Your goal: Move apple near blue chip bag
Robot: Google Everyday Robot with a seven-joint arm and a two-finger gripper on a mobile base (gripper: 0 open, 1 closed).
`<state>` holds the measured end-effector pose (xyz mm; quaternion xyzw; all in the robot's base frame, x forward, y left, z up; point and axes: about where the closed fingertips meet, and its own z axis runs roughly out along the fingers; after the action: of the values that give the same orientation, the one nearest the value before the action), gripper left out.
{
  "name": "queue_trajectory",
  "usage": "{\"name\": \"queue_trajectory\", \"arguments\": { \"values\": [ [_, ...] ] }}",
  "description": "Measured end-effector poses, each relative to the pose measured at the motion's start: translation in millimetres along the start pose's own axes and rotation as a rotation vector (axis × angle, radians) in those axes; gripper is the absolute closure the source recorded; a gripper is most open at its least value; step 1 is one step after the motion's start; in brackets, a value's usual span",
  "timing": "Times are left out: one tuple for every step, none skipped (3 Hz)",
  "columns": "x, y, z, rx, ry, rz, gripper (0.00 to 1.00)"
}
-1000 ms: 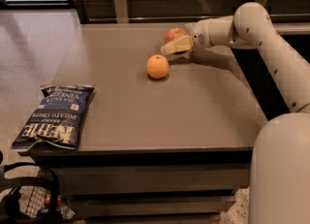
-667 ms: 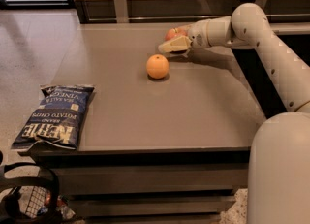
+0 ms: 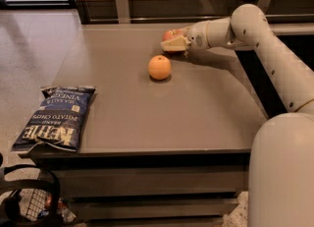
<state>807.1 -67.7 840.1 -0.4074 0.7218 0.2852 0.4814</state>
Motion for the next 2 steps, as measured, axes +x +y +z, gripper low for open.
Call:
{"name": "queue_trajectory", "arguments": {
  "values": [
    [0.5, 1.3, 2.9, -0.004, 0.001, 0.001, 1.0],
    [-9.5, 7.4, -3.2, -0.023, -0.002, -0.025, 1.0]
  ]
}}
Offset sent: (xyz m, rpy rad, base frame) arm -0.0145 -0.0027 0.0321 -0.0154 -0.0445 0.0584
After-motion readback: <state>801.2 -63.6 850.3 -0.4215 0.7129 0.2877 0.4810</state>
